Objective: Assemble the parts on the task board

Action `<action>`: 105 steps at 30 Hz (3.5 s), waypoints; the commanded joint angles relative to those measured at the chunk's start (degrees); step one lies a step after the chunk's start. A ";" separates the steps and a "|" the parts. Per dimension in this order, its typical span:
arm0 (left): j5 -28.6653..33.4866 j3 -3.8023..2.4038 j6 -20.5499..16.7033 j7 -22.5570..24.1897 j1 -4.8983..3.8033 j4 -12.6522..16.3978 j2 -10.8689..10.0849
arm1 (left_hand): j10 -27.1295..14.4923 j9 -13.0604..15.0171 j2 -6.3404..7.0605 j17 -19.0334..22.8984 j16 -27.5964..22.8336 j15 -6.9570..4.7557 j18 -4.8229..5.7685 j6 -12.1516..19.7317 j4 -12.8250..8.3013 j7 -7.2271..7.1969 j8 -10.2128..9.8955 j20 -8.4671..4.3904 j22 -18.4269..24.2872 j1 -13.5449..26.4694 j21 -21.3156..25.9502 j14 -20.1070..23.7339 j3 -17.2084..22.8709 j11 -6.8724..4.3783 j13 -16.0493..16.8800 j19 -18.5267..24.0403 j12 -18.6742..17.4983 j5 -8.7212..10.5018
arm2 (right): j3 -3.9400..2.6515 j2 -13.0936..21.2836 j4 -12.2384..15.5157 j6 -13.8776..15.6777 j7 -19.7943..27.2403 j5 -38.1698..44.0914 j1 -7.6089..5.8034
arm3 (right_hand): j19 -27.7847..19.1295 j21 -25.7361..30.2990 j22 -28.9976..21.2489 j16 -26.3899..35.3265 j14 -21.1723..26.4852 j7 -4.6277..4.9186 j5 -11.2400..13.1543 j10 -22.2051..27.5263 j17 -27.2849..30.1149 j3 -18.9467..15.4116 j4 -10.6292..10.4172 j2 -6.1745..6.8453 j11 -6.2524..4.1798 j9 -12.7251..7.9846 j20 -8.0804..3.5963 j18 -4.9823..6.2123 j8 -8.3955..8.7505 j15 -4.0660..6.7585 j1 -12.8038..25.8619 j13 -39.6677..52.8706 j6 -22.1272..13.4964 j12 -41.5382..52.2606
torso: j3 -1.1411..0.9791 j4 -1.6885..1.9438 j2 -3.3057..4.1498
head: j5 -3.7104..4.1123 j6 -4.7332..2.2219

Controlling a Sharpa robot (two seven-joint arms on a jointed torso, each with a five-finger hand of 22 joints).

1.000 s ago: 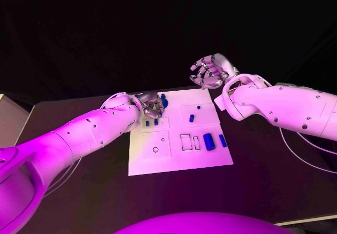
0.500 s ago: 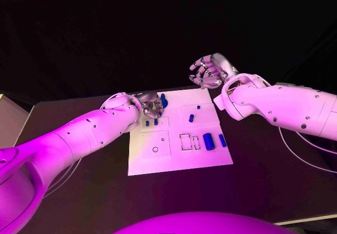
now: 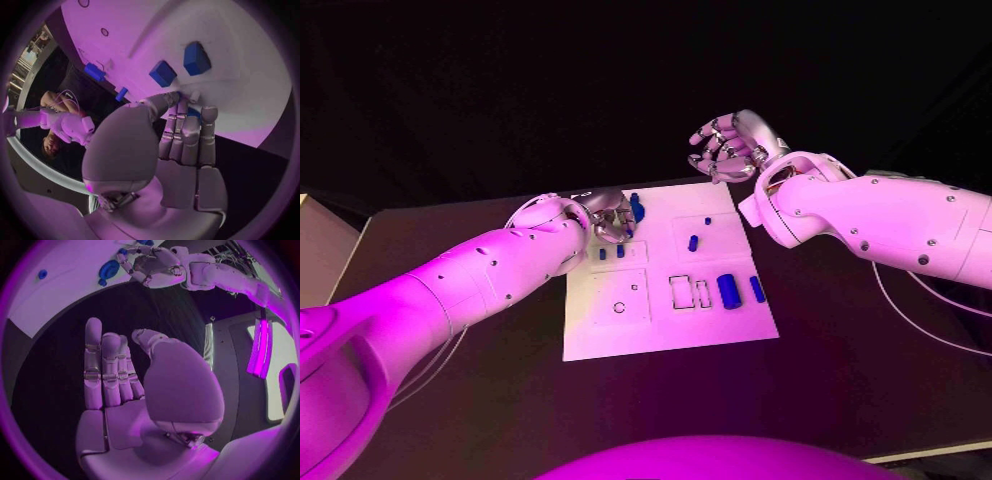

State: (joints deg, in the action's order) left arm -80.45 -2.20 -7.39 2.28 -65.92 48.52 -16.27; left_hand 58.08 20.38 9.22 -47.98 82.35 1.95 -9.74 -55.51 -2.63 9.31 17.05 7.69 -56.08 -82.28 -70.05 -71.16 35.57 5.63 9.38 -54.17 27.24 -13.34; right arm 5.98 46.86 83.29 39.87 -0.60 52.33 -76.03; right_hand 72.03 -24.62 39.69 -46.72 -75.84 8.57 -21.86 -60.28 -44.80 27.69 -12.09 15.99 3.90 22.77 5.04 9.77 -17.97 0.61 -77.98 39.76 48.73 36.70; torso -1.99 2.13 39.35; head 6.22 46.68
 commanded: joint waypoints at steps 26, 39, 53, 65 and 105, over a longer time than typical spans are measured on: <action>3.15 -1.79 0.92 0.35 -0.03 8.09 -6.12 | 0.51 -0.13 -0.14 0.65 0.11 -0.06 0.64 -0.55 -0.23 0.24 -0.60 -0.07 -0.03 0.66 -0.19 -0.30 -0.10 0.13 -0.04 -0.46 -0.43 -0.23 | -0.04 0.63 0.06 0.20 0.79 -0.15 0.02 | 0.34 0.28 -0.14 0.37 0.29 0.38 -0.32 0.47 0.14 -0.02 0.28 0.03 0.01 0.05 0.05 0.66 -0.37 0.02 0.79 -0.12 0.12 -0.32 | 0.06 0.08 0.03 | -0.44 0.04; 2.12 -2.22 1.64 -0.11 -0.08 8.01 -7.59 | 1.06 -0.11 -0.21 0.80 0.06 -0.13 0.77 -1.12 -0.41 0.19 -0.63 -0.10 -0.56 0.66 -0.52 -0.51 -0.08 0.05 -0.05 -1.17 -0.75 -0.31 | -0.04 0.75 -0.03 0.22 0.83 -0.19 0.07 | 0.38 0.40 -0.24 0.55 0.28 0.39 -0.42 0.49 0.18 -0.01 0.30 0.04 0.01 0.05 0.05 0.66 -0.39 0.01 0.84 -0.20 0.08 -0.33 | 0.08 0.02 0.02 | -0.44 0.30; 1.28 -2.23 2.57 -0.93 -0.07 6.82 -7.25 | 1.13 -0.11 -0.22 0.71 0.07 -0.14 0.81 -1.18 -0.44 0.19 -0.64 -0.11 -0.71 0.65 -0.61 -0.59 -0.07 0.04 -0.05 -1.34 -0.80 -0.32 | -0.04 0.72 -0.05 0.23 0.87 -0.19 0.11 | 0.38 0.40 -0.24 0.55 0.28 0.39 -0.42 0.49 0.18 -0.01 0.30 0.04 0.01 0.05 0.05 0.66 -0.39 0.01 0.84 -0.20 0.08 -0.33 | 0.00 -0.04 0.06 | -0.59 0.25; 1.14 -2.23 3.10 -1.47 -0.06 6.14 -6.94 | 1.25 -0.12 -0.27 0.83 0.03 -0.16 0.79 -1.28 -0.47 0.20 -0.71 -0.13 -0.66 0.66 -0.60 -0.63 -0.04 0.04 -0.07 -1.35 -0.95 -0.31 | -0.04 0.70 -0.09 0.23 0.87 -0.19 0.13 | 0.45 0.54 -0.36 0.75 0.25 0.39 -0.54 0.51 0.20 0.02 0.36 0.04 0.01 0.05 0.05 0.66 -0.41 0.02 0.86 -0.31 0.03 -0.34 | -0.05 -0.06 0.03 | -0.68 0.30; 0.75 -2.15 5.90 -2.72 -0.03 5.14 -5.71 | 1.93 -0.12 -0.40 1.48 -0.16 -0.27 0.84 -1.77 -0.69 -0.03 -0.82 -0.19 -0.81 0.64 -0.71 -0.55 -0.08 -0.15 0.02 -1.62 -1.21 -0.20 | -0.04 0.53 -0.20 0.15 0.89 -0.22 0.18 | 0.45 0.54 -0.36 0.75 0.25 0.39 -0.54 0.51 0.20 0.02 0.36 0.04 0.01 0.05 0.05 0.66 -0.41 0.02 0.86 -0.31 0.03 -0.34 | -0.02 -0.08 0.06 | -0.46 0.50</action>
State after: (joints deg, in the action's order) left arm -79.03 -4.47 -3.57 0.21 -66.13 53.72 -22.14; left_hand 59.72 20.23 9.11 -46.55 82.31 1.74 -9.73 -56.87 -3.03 9.17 16.49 7.49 -56.95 -82.13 -70.50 -71.77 35.48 5.46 9.27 -55.60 26.33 -13.31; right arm 5.98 47.43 83.12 39.87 -0.40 52.05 -75.88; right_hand 72.03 -24.28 39.39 -46.28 -75.84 8.67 -22.09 -60.28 -44.69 27.69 -12.09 15.98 3.90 22.73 5.04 9.77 -18.18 0.61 -77.51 39.51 48.84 36.70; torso -2.03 2.05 39.41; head 5.75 47.11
